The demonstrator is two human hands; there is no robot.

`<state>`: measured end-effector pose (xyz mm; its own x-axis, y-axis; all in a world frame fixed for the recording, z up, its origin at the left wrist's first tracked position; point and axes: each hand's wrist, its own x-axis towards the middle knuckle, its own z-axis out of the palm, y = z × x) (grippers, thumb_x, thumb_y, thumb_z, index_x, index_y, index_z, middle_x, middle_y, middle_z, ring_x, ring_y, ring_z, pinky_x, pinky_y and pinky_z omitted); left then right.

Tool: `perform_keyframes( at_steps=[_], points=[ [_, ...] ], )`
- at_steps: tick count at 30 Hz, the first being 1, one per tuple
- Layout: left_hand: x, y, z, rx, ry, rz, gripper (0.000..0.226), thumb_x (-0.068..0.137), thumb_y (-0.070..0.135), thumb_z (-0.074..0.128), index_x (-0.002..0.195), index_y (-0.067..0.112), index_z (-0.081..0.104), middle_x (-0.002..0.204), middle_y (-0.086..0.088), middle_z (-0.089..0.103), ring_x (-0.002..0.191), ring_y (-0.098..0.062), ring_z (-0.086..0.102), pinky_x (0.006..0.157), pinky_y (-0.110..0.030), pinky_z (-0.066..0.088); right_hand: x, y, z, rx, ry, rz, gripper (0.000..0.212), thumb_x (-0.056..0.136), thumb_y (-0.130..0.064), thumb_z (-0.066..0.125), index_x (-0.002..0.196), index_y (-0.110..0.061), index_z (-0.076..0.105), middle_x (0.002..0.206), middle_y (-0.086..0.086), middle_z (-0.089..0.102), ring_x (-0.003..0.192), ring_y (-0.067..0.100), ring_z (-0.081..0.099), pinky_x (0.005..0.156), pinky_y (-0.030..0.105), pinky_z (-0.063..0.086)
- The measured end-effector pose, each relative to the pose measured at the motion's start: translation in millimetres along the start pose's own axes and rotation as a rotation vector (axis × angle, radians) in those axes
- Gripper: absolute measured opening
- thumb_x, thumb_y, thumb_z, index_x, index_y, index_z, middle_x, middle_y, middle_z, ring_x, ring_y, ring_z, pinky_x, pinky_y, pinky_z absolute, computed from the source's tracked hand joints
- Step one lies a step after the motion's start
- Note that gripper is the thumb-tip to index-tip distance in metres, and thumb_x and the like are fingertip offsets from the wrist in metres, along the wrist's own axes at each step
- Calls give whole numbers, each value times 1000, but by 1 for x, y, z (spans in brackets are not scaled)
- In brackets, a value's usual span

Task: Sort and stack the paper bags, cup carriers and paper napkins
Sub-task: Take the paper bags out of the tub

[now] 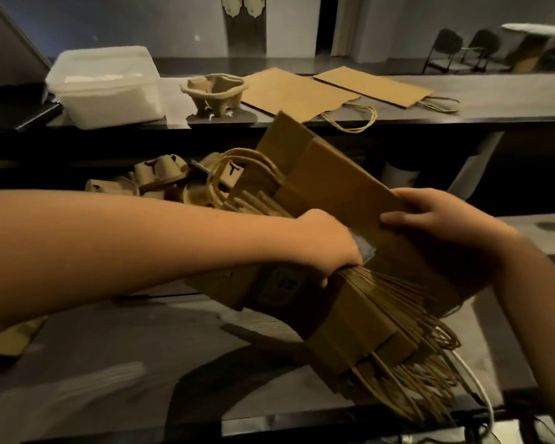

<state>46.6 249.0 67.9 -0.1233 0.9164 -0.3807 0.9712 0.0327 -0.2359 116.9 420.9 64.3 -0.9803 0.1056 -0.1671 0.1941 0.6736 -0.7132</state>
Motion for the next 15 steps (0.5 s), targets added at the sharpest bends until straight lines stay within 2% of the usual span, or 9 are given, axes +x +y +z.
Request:
perform_keyframes(
  at_steps=[4,9,12,15],
  points=[
    [35,4,-9,26,-6,28,52,89,38,59,137,24,43,132,2,52,122,-20,48,76,-31,40,0,33,-12,96,23,90,23,88,-25,58,106,-38,52,97,-7,64,84,10,65,69,24,49],
    [70,-3,-8,69,-133,56,64,85,44,63,141,23,38,137,-1,48,124,-23,47,86,-34,45,16,73,-11,193,34,218,29,89,-27,57,116,-34,46,99,-4,64,84,16,66,69,29,52],
    [90,-5,-3,41,-209,45,72,82,47,65,142,21,35,138,-2,47,125,-23,46,85,-32,42,28,100,-7,238,7,298,32,90,-27,57,119,-34,46,99,-4,65,82,15,68,66,29,54],
    [113,-5,6,36,-242,50,72,83,44,65,143,19,34,138,-2,46,124,-22,47,78,-27,37,40,128,-2,274,-1,394,51,88,-30,61,135,-24,42,112,4,63,89,22,66,76,37,54]
  ],
)
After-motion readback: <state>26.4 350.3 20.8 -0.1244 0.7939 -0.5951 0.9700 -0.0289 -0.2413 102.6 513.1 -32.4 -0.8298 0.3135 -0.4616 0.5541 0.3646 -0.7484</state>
